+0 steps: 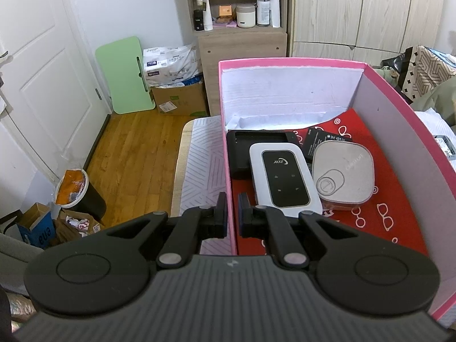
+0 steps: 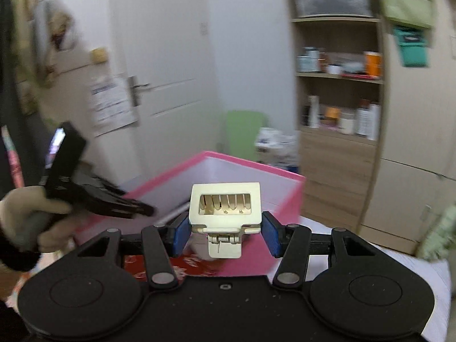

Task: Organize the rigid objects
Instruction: 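Carry the beige plastic clip into the pink box and release it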

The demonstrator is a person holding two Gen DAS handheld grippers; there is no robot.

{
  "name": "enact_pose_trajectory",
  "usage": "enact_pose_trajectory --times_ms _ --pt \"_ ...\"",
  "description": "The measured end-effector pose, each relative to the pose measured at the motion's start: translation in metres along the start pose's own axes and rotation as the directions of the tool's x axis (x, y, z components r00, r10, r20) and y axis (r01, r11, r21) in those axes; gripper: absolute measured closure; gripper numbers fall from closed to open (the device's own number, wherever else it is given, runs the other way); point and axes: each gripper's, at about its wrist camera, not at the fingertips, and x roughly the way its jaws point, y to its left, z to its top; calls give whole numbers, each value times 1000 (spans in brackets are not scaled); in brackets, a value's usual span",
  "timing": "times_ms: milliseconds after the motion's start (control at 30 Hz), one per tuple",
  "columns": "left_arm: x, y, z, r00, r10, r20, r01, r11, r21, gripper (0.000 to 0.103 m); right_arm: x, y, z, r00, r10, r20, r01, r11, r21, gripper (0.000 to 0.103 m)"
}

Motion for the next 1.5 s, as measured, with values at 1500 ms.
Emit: enact_pose_trajectory --times_ms 1500 --pt "-2 4 0 1000 -9 4 9 1000 -7 95 -11 -58 0 990 -27 -140 41 994 102 25"
